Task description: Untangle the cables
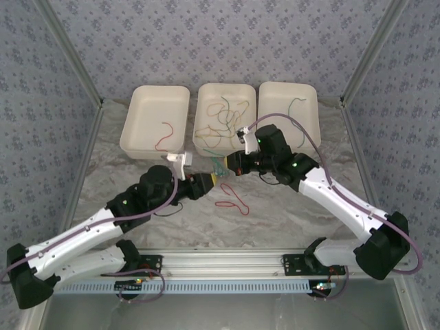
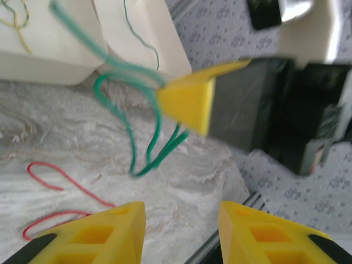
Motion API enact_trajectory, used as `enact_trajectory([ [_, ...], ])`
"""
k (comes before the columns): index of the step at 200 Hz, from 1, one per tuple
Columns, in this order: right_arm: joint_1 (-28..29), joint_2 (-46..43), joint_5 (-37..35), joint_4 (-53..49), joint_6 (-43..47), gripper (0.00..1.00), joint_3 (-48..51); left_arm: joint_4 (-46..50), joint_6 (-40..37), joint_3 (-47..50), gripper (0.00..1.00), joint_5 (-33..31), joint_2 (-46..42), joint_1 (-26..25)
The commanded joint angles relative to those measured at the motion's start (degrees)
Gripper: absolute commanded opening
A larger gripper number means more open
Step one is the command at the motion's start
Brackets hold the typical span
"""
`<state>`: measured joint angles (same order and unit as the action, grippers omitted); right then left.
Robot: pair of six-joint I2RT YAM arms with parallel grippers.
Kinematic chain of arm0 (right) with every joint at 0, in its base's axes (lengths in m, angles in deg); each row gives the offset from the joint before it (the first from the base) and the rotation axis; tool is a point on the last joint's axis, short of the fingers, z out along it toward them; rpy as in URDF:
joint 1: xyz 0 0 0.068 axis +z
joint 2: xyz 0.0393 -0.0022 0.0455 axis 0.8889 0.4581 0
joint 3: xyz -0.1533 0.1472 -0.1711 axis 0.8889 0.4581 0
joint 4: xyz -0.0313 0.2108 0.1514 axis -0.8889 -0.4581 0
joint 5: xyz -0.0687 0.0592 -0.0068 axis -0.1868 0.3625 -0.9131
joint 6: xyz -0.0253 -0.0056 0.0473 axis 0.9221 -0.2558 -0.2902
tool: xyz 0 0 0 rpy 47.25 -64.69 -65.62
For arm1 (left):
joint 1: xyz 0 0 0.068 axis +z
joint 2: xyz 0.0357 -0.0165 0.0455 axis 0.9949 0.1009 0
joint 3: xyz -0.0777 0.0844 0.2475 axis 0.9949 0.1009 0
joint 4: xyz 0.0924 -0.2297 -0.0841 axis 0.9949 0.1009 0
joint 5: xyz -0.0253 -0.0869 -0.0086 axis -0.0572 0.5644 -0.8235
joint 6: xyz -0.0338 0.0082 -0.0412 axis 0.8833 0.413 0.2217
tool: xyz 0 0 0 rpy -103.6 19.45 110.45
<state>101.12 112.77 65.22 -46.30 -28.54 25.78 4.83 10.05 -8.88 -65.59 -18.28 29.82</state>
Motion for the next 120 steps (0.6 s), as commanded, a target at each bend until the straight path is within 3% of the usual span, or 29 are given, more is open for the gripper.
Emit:
enact_trajectory([
  [1, 0.5, -0.4, -1.5, -4.0, -1.5, 0.0, -2.4, 2.5, -5.7, -5.1, 0.42, -1.9, 2.9, -0.2],
  [120, 0.7, -0.1, 0.1, -4.3, -2.8, 0.0, -2.8, 4.6, -7.5, -9.0, 0.4, -4.2, 9.3, 0.2],
])
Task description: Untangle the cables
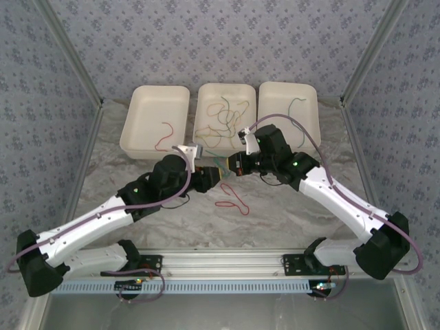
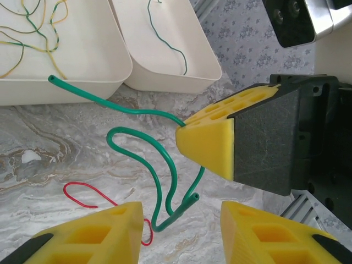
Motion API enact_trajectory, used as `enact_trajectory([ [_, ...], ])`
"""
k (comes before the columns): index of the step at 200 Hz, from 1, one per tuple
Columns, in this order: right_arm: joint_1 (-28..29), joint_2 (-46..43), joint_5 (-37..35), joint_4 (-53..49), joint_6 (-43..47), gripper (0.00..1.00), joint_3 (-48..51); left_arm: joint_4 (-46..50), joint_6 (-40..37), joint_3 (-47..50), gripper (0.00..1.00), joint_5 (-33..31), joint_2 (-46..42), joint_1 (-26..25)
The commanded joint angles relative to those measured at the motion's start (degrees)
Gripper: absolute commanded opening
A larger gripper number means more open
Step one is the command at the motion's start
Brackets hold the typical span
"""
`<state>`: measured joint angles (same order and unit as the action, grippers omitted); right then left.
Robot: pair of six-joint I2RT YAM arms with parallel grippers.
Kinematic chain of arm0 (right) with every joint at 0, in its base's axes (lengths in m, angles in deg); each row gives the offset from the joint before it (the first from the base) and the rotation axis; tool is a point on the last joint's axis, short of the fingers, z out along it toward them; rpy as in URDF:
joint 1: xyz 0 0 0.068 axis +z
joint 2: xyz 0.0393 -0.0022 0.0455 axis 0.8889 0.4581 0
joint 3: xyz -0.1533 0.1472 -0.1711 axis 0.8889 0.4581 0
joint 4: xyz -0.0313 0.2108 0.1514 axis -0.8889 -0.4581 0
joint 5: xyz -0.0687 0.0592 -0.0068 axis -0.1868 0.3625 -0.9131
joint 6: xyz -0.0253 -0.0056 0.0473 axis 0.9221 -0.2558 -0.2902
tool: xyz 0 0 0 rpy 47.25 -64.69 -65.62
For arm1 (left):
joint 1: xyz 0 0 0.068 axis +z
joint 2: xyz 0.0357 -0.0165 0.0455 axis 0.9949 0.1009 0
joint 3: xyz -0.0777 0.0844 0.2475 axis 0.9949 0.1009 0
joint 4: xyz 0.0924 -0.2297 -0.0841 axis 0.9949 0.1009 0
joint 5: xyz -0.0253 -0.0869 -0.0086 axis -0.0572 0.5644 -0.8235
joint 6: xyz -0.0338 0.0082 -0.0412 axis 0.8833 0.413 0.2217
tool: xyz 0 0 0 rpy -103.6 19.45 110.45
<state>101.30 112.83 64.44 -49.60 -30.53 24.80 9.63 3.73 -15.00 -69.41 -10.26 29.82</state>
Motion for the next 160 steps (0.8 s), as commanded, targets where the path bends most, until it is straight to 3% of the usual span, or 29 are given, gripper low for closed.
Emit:
enact_trajectory([
  [1, 0.6, -0.2, 0.9, -0.9, -0.8, 0.0, -1.8, -0.2, -1.2, -2.9, 0.4, -0.4, 1.3, 0.2],
  [45, 0.9, -1.0, 1.0, -0.7, -1.2, 0.0, -1.4, -0.2, -0.6, -3.4, 0.29, -1.8, 1.9, 0.9],
  [78, 1.0, -1.8, 0.7, 0.0, -1.9, 0.0, -0.2, -1.2, 0.3, -3.1, 0.0, -1.6, 1.6, 1.1],
  [113, -1.0, -4.4, -0.9, 3.8, -6.4, 0.0, 2.4, -2.3, 2.9, 0.0, 0.0, -2.0, -0.2, 1.0],
  [160, -7.0, -8.9, -2.5, 19.1, -19.0, 0.0, 8.0, -9.9, 9.7, 12.1, 0.0, -1.6, -8.3, -0.2],
])
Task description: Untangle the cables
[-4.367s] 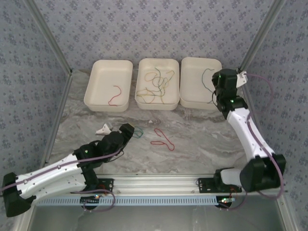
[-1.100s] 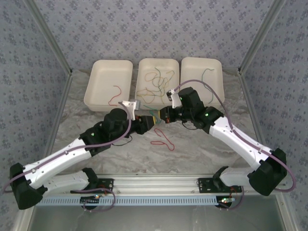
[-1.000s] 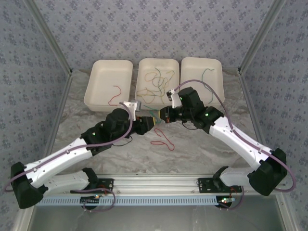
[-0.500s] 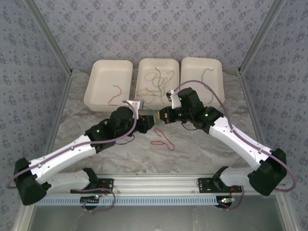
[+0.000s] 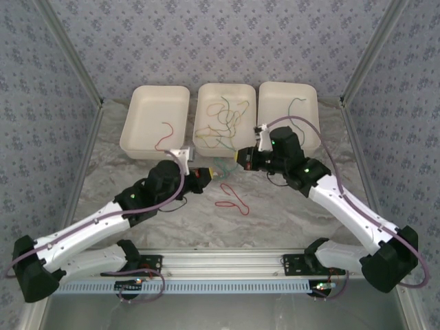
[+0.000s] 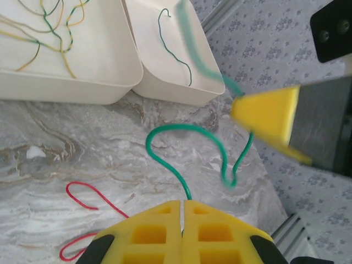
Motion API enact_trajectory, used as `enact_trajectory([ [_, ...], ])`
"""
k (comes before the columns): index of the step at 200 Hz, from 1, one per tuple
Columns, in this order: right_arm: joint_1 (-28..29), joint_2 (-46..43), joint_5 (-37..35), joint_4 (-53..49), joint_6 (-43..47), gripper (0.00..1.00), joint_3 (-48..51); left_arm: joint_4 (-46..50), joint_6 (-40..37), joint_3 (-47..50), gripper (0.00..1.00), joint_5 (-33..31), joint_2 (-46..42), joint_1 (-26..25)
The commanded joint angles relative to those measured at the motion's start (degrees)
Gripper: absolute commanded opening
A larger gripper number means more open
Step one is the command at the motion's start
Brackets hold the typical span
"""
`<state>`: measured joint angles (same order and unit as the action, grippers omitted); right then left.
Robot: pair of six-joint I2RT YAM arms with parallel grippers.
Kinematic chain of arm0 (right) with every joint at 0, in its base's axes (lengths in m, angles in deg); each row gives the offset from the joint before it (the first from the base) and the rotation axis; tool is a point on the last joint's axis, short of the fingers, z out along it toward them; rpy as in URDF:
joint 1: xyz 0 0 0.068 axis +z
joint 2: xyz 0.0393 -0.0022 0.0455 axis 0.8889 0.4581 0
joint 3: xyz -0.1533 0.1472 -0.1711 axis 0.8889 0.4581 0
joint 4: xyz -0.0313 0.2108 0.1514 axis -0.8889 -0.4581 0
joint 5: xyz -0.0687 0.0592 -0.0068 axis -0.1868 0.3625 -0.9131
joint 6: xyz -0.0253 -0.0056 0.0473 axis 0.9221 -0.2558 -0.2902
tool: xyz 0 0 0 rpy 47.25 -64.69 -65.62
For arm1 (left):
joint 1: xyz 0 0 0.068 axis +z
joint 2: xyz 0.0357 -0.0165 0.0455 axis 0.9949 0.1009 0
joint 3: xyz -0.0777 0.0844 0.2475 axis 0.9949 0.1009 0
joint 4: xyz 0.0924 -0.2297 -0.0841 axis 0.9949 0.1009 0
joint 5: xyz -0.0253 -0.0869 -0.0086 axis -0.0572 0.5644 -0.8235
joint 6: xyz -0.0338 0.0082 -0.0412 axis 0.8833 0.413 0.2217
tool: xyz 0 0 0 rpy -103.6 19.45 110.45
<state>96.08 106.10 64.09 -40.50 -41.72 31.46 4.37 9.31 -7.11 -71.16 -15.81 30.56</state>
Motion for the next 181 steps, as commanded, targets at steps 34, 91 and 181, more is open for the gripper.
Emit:
enact_trajectory([
  [34, -3.5, -4.1, -8.0, 18.5, -13.5, 0.0, 3.5, -7.0, 5.2, 8.0, 0.0, 0.3, -3.1, -4.8],
  [91, -9.2, -2.4, -11.0, 37.4, -23.0, 0.0, 7.2, -12.5, 4.0, 11.4, 0.0, -2.9, -1.8, -11.7],
  [181, -10.8, -2.8, -20.1, 55.2, -28.9, 0.0, 13.6, -28.0, 3.7, 12.5, 0.0, -19.2, 8.0, -23.4],
])
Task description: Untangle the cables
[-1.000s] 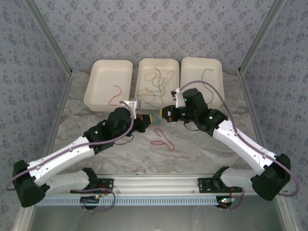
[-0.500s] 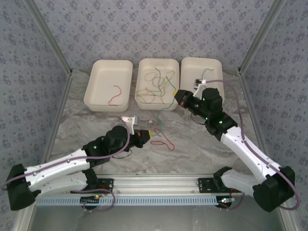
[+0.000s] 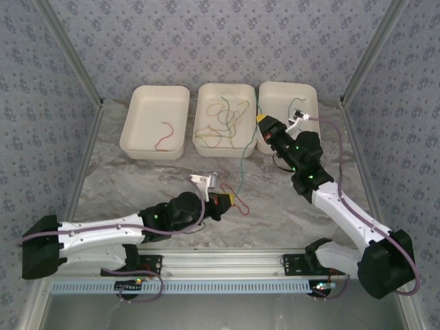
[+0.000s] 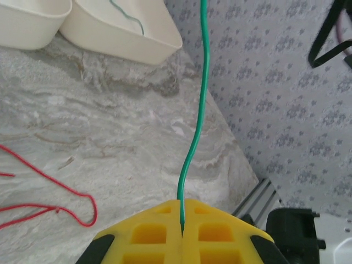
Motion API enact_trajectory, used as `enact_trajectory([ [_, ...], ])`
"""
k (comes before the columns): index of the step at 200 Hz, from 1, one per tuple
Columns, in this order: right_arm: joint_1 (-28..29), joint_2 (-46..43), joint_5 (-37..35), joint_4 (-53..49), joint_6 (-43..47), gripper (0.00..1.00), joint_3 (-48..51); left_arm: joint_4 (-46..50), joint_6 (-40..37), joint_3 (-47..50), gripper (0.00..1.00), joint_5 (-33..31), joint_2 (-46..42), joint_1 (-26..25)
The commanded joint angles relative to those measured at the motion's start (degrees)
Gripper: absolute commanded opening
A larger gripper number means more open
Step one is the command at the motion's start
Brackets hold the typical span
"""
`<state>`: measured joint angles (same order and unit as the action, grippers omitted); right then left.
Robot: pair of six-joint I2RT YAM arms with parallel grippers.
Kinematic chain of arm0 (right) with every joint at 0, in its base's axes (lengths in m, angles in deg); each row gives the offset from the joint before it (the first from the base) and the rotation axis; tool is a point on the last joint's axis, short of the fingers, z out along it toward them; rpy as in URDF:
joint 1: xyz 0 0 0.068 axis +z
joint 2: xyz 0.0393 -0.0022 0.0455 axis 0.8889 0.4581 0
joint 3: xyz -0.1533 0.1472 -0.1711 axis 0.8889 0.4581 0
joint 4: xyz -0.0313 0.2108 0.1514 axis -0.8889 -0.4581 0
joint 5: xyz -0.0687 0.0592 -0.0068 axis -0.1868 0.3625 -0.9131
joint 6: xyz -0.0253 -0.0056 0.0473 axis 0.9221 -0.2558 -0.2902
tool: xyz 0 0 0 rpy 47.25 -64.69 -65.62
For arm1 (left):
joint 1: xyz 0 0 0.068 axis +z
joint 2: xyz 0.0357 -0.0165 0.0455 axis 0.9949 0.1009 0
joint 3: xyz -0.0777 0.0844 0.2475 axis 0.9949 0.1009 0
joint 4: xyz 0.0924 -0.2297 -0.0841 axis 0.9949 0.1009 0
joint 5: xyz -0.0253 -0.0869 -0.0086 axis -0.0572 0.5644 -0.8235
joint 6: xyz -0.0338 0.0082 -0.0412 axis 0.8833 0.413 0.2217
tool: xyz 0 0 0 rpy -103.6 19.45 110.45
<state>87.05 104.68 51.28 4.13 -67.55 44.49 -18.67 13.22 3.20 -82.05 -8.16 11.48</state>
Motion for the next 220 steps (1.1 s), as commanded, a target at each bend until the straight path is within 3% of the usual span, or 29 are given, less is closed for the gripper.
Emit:
enact_trajectory([
  [1, -1.8, -1.3, -7.5, 10.7, -3.1, 0.0, 0.7, -5.3, 0.0, 2.4, 0.0, -8.8, 0.3, -4.5],
  [36, -2.2, -3.3, -11.2, 11.3, -4.9, 0.0, 2.4, -21.0, 7.4, 8.7, 0.0, -23.3, 0.7, -7.6],
  [102, -2.3, -5.2, -19.7, 19.4, -9.6, 0.0, 7.9, -29.1, 25.9, 4.5, 0.0, -33.5, 7.4, -7.6],
  [162, -2.6, -5.1, -28.1, 24.4, -10.0, 0.0, 7.9, -25.8, 43.5, 3.7, 0.0, -39.4, 9.2, -7.6],
  [199, -3.8, -4.6, -27.9, 25.1, -9.7, 0.0, 7.4, -17.8, 53.9, 4.1, 0.0, -43.9, 8.6, -9.8],
  [220, -4.7, -4.5, -25.5, 23.0, -8.5, 0.0, 6.1, -14.4, 55.5, 3.3, 0.0, -43.8, 8.1, -9.9],
])
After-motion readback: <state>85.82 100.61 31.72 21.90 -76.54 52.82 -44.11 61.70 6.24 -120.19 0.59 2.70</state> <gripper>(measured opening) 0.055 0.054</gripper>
